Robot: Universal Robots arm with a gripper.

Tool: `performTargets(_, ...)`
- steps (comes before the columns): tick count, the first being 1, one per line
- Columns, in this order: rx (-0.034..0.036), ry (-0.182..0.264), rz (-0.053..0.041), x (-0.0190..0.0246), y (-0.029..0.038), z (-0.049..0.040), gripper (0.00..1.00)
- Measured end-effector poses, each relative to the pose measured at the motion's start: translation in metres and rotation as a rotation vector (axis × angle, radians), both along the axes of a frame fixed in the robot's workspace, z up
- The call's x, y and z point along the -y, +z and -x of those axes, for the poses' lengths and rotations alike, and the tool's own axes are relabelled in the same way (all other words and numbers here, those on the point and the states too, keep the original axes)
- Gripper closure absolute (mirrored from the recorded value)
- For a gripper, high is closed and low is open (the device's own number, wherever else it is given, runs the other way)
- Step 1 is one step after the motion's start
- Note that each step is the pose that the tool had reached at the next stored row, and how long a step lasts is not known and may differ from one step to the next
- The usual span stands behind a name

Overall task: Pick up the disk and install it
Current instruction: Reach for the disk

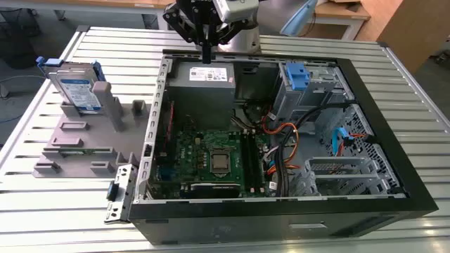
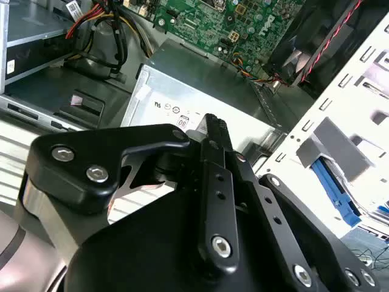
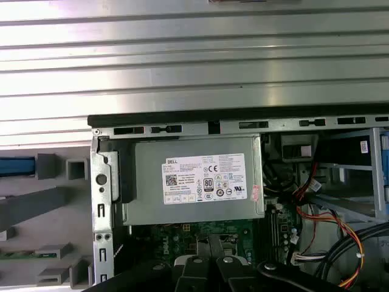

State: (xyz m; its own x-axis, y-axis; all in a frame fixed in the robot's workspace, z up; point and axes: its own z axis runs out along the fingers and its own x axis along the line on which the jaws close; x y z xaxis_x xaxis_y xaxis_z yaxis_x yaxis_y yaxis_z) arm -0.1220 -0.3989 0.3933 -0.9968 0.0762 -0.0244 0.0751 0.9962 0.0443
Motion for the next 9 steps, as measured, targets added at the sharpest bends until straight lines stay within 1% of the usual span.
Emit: performTargets(9, 0.0001, 0.0, -0.0001, 0.0, -0.0001, 0.001, 0.89)
